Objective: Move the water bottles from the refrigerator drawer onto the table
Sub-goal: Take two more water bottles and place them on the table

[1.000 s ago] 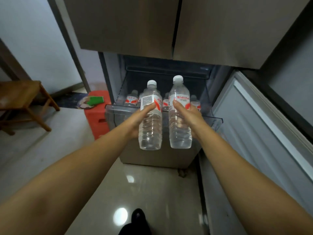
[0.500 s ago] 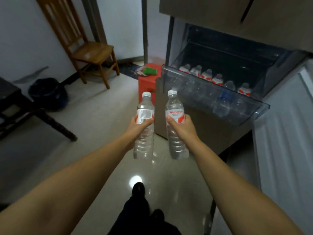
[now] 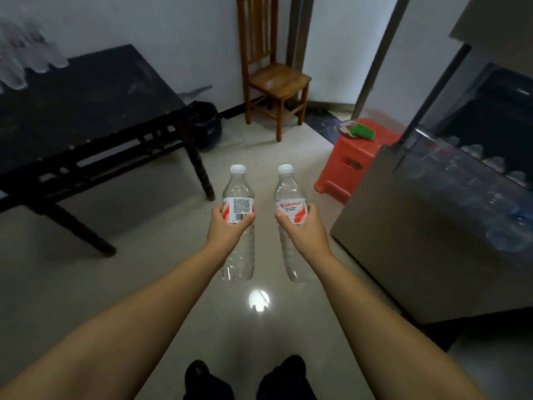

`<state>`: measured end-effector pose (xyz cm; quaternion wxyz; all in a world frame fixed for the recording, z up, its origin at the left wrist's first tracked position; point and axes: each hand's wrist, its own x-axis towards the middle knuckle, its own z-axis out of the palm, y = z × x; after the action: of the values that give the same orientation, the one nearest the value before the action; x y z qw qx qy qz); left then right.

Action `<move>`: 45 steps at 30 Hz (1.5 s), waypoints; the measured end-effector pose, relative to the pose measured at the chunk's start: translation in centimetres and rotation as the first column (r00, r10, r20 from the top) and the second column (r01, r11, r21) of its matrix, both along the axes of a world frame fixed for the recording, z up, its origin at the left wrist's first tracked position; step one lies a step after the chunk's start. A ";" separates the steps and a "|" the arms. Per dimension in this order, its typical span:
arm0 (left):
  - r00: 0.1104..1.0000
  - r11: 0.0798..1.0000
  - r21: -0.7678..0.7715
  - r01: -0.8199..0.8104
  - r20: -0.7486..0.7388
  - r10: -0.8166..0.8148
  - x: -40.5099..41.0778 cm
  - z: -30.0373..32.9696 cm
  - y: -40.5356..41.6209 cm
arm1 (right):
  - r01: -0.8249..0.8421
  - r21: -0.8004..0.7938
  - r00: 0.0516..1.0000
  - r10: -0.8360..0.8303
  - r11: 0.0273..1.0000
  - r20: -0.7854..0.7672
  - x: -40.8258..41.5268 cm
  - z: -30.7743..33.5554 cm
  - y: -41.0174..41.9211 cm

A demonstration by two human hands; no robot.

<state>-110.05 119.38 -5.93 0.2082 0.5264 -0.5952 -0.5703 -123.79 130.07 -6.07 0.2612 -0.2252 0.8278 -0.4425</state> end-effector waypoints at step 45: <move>0.829 0.830 0.021 -0.557 -0.035 0.558 20.7 1.4 -56.0 | -0.559 -0.003 0.829 0.558 0.829 -0.037 17.6 0.4 -66.3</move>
<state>-89.36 63.38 -4.51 0.3746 0.6666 -0.4089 -0.4982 -106.16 63.74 -5.67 0.3632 -0.4665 0.7272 -0.3487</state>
